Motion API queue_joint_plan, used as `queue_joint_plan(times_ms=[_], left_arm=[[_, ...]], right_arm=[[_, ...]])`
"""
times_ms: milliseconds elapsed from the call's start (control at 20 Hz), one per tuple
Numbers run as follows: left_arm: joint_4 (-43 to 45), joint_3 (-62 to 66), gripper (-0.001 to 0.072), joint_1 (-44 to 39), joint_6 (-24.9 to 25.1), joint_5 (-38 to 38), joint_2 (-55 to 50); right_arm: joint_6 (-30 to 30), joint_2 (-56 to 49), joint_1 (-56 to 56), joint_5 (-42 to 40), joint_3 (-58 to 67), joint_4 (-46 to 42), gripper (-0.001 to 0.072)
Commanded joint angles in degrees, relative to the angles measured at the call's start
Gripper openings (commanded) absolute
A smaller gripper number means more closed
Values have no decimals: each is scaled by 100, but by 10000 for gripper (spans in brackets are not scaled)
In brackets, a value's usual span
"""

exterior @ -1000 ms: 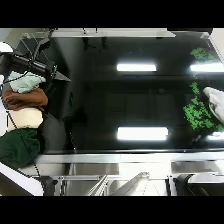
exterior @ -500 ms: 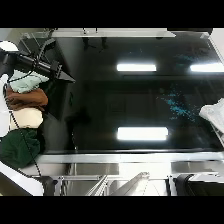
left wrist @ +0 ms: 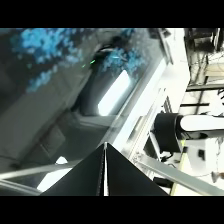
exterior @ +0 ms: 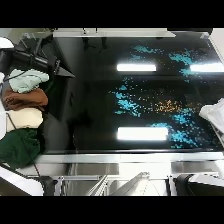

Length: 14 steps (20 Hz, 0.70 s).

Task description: Fold the shirts.

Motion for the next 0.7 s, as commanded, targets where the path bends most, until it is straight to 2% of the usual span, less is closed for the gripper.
queue_joint_plan(times_ms=[0, 200, 400, 500, 650], left_arm=[[-136, -103, -3, -2, 225, -179, 726], [-131, -1775, -2, -4, 369, 33, 2184], [-127, -4607, -1, -2, 372, 468, 4037], [-122, -5740, 17, 76, 396, 636, 4800], [-127, -6461, 17, 321, 411, 638, 5329]], right_arm=[[-404, 1014, 769, -754, -365, 1565, 1], [-654, 2988, 2378, -1493, -2090, 2070, 16], [-929, 4881, 4153, -1974, -3630, 2367, 16], [-754, 5416, 4651, -2253, -4013, 2365, 17], [-828, 5307, 4804, -2264, -4052, 2483, 17]])
